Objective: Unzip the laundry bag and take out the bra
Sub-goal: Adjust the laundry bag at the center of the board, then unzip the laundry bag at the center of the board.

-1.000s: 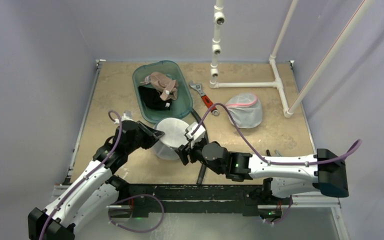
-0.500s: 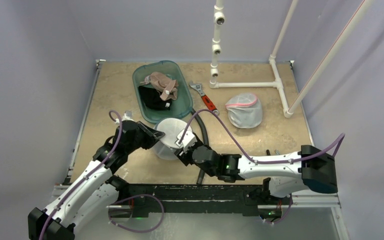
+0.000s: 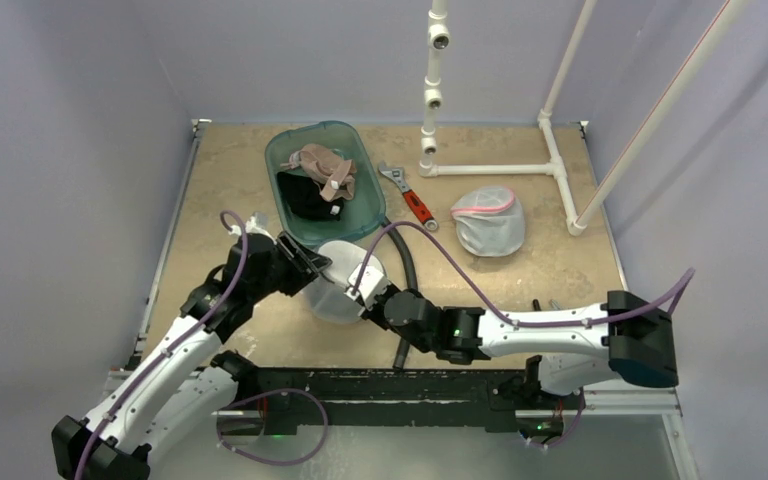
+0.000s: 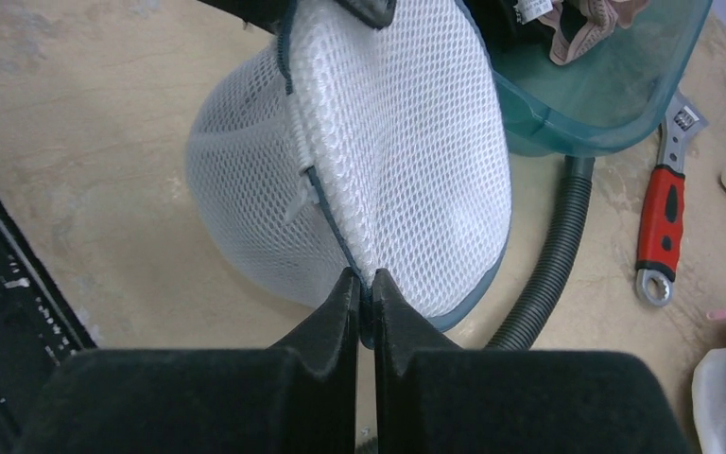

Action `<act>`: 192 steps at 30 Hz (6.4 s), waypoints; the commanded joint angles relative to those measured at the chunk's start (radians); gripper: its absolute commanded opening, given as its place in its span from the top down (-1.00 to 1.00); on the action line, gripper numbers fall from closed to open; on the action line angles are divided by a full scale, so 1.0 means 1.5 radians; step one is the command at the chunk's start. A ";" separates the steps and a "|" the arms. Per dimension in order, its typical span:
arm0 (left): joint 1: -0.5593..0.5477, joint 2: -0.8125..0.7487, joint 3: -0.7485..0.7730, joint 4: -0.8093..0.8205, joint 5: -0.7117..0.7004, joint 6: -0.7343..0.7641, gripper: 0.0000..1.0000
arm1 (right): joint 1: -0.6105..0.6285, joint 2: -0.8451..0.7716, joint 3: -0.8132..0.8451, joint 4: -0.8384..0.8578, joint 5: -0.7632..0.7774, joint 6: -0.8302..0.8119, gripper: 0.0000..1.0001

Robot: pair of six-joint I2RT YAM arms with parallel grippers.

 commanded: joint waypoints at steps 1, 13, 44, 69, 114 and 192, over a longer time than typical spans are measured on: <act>-0.001 -0.006 0.089 -0.089 -0.046 0.126 -0.06 | 0.002 -0.060 0.022 -0.056 -0.036 0.020 0.96; -0.001 -0.069 0.169 0.011 0.105 0.549 -0.24 | -0.022 -0.192 0.021 -0.207 -0.132 0.131 1.00; -0.002 0.035 0.098 0.099 0.161 0.206 -0.32 | 0.026 -0.153 -0.057 -0.053 0.090 0.069 1.00; -0.003 0.046 0.031 0.086 0.182 -0.053 -0.44 | 0.123 -0.084 -0.079 0.111 0.231 -0.083 1.00; -0.003 -0.079 -0.005 0.146 -0.019 -0.219 1.00 | 0.129 -0.297 -0.076 0.092 0.063 0.350 -0.16; -0.004 -0.035 0.091 0.009 -0.038 -0.249 1.00 | -0.120 -0.009 -0.012 0.294 -0.180 0.559 0.47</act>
